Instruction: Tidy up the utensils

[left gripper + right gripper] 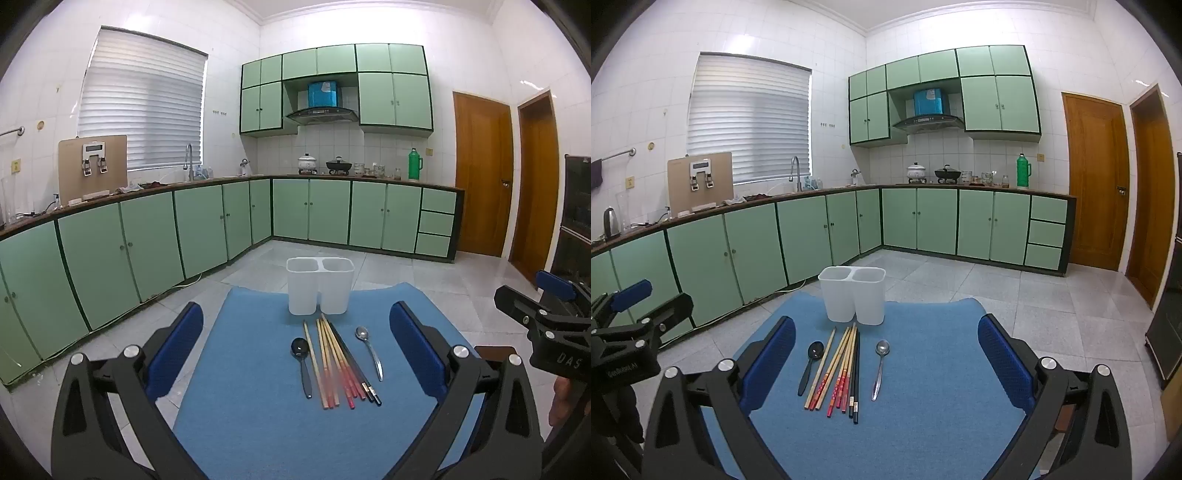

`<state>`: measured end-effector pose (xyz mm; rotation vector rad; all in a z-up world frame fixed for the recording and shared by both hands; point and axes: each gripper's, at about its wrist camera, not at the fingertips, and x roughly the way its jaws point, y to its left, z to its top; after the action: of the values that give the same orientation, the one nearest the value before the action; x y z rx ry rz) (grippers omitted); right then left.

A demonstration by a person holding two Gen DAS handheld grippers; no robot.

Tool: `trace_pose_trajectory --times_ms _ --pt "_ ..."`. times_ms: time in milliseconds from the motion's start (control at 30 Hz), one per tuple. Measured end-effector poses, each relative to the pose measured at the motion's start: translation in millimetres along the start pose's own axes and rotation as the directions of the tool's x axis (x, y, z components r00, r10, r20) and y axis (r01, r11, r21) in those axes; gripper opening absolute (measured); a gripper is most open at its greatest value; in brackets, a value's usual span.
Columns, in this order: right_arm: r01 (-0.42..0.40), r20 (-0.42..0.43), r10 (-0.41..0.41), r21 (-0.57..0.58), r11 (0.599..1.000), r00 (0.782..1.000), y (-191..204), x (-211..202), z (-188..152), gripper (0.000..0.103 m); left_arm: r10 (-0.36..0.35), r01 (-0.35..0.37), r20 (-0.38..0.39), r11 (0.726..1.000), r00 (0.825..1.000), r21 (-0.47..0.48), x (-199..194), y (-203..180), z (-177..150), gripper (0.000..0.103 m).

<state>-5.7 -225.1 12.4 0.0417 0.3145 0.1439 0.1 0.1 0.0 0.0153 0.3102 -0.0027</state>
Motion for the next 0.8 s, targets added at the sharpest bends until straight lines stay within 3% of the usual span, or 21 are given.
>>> trace_pose_trajectory --times_ms 800 --pt "0.000 0.006 0.000 -0.001 1.000 1.000 -2.3 -1.2 2.7 0.097 0.002 -0.002 0.006 1.000 1.000 -0.004 -2.8 3.0 3.8 0.098"
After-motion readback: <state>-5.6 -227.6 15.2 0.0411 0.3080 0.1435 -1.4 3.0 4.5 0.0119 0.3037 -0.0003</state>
